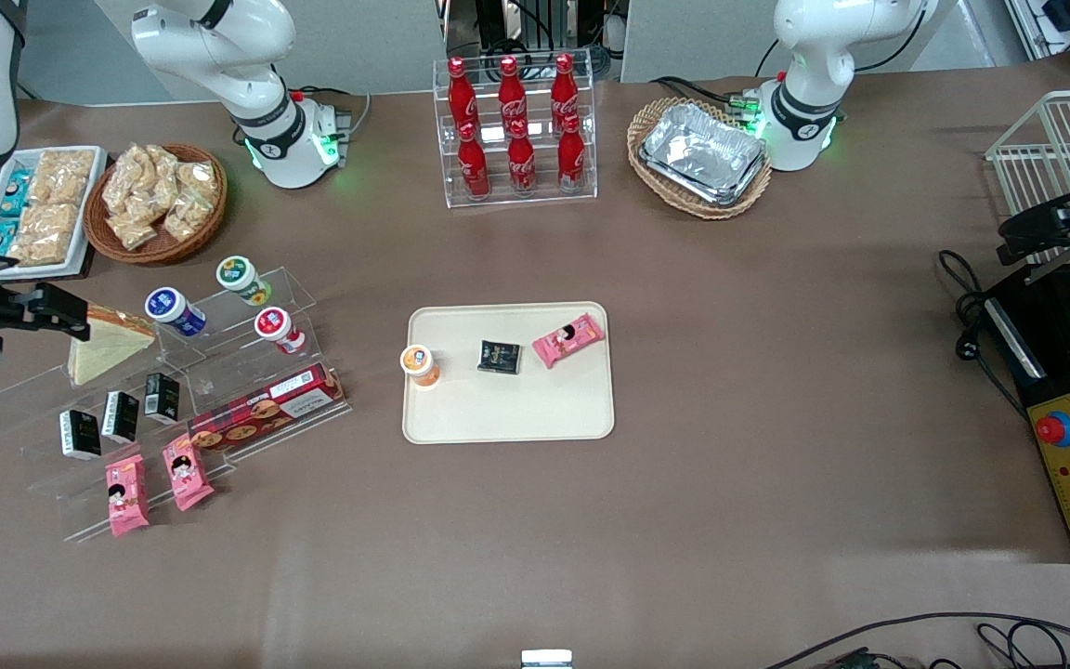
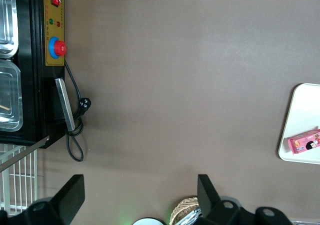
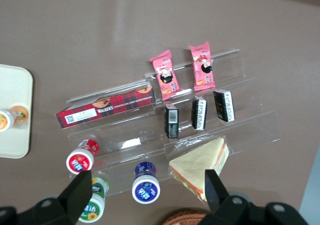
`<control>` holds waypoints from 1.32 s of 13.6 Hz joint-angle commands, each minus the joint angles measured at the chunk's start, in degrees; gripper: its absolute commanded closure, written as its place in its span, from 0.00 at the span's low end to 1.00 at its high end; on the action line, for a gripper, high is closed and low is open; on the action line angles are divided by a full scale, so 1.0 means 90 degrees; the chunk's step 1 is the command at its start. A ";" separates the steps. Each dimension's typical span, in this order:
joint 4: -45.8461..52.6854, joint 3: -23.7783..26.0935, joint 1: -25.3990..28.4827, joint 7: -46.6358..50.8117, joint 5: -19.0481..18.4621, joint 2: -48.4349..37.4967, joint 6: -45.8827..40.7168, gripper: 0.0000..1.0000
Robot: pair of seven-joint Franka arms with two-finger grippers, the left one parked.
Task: Place sandwich on tray
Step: 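Move the right gripper over the wrapped triangular sandwich on the shelf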
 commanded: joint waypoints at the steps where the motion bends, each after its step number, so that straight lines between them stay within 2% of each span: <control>1: -0.0092 -0.0416 -0.0049 -0.0021 0.0084 -0.0071 0.0100 0.00; 2: -0.0131 -0.0689 -0.0069 -0.0021 0.0308 -0.0071 0.0110 0.00; 4: -0.0160 -0.0973 -0.0089 0.0230 0.0417 -0.0061 0.0100 0.00; 10: -0.0170 -0.1072 -0.0118 0.3178 0.0320 -0.0071 -0.0368 0.00; 15: -0.0775 -0.1541 -0.0284 0.3784 0.0457 -0.0120 -0.0378 0.00; 18: -0.1593 -0.1688 -0.0255 0.3953 0.0495 -0.0382 -0.0068 0.00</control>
